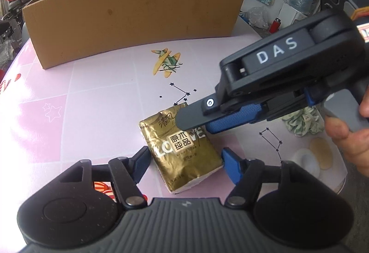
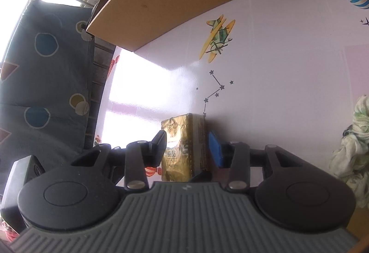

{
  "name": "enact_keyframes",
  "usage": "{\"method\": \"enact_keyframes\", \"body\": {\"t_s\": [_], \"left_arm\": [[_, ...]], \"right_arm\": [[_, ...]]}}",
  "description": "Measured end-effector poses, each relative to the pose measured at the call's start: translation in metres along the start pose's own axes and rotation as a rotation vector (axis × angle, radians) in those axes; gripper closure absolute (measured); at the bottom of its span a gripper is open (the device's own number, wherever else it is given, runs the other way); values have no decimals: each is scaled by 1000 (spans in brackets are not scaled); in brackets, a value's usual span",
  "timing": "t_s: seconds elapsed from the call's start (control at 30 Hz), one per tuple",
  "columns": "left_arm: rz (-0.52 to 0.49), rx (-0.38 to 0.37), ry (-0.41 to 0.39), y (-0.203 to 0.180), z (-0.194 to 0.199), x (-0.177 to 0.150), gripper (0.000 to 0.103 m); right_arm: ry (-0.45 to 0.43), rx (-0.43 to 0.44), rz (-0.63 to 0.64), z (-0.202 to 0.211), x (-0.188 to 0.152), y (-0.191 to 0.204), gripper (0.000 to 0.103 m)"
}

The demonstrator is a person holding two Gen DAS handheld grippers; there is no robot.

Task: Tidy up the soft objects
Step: 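Grasp the gold tissue pack with the left tool, then place the gold tissue pack in the box beside the doll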

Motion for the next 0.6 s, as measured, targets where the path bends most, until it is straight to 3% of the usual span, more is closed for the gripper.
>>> {"method": "enact_keyframes", "body": {"t_s": [0.07,0.23,0.33,0.43,0.6], "left_arm": [[3,0,-15,1,-2,0,36],[-14,27,-40,2,2,-3,37],[8,20,-44,6,6,-4,37],[36,7,-56,11,16,-2,37],[-17,62,-156,15,54,25,37]], "right_arm": [[8,-13,1,-9,-3,-2,65],[-17,62,-13,-10,-8,-6,75],[-24,85,-21,-11,-12,-6,76],[-52,102,20,2,-14,8,76],[-121,175,79,37,0,45,77]]}}
Point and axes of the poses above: each gripper's, at about its wrist camera, not at the fingertips, and z roughly against the way its jaws point, y to its left, x to its top, the point moved 5 cm from there along -z, roughly the way its jaws point, and after that the axes turned 13 degrees about -z, right-handed, at the moved point
